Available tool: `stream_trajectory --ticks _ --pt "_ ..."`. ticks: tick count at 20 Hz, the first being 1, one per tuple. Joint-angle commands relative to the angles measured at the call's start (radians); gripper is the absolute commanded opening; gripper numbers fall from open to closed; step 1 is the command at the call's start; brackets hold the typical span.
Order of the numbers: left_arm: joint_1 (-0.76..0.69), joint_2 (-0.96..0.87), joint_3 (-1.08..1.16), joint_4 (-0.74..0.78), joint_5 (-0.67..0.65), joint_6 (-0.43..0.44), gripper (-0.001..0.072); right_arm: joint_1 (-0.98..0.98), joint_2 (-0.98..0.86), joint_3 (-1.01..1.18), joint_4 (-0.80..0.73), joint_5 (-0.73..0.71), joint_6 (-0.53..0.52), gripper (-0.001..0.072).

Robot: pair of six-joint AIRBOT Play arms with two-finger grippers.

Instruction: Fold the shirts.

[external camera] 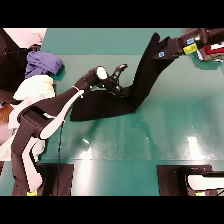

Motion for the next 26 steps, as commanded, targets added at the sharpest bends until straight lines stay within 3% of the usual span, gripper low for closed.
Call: stream_trajectory --ticks 1,5,9,14,15,17,18,20,24,26 --pt "0.066 0.030 0.036 0.021 -0.080 -0.006 0.0020 0.045 -0.026 0.022 0.000 -0.034 0.004 0.0015" --pt "0.192 0.161 0.036 0.165 -0.123 -0.013 0.0020 0.116 -0.026 -0.040 0.003 -0.105 -0.034 0.0016" --pt "0.375 0.314 0.036 0.279 -0.209 -0.011 0.0021 0.279 -0.036 -0.112 0.004 -0.282 -0.076 0.0017" --pt "0.560 0.464 0.036 0.291 -0.269 0.000 0.0021 0.526 -0.246 -0.009 0.003 -0.404 -0.098 0.0019" --pt "0.587 0.488 0.036 0.291 -0.275 0.006 0.0021 0.566 -0.309 0.035 0.003 -0.431 -0.108 0.0059" --pt "0.623 0.519 0.035 0.291 -0.291 0.008 0.0022 0.620 -0.402 0.085 0.005 -0.483 -0.119 0.0596" --pt "0.636 0.533 0.035 0.291 -0.297 0.008 0.0022 0.631 -0.422 0.083 0.003 -0.497 -0.119 0.0621" --pt "0.644 0.544 0.036 0.291 -0.300 0.010 0.0022 0.615 -0.391 0.032 -0.006 -0.468 -0.118 0.0521" --pt "0.637 0.545 0.035 0.277 -0.345 0.015 0.0022 0.450 -0.217 -0.172 -0.009 -0.274 -0.118 0.0518" --pt "0.637 0.545 0.035 0.258 -0.351 0.015 0.0022 0.331 -0.129 -0.320 -0.009 -0.259 -0.117 0.0518"
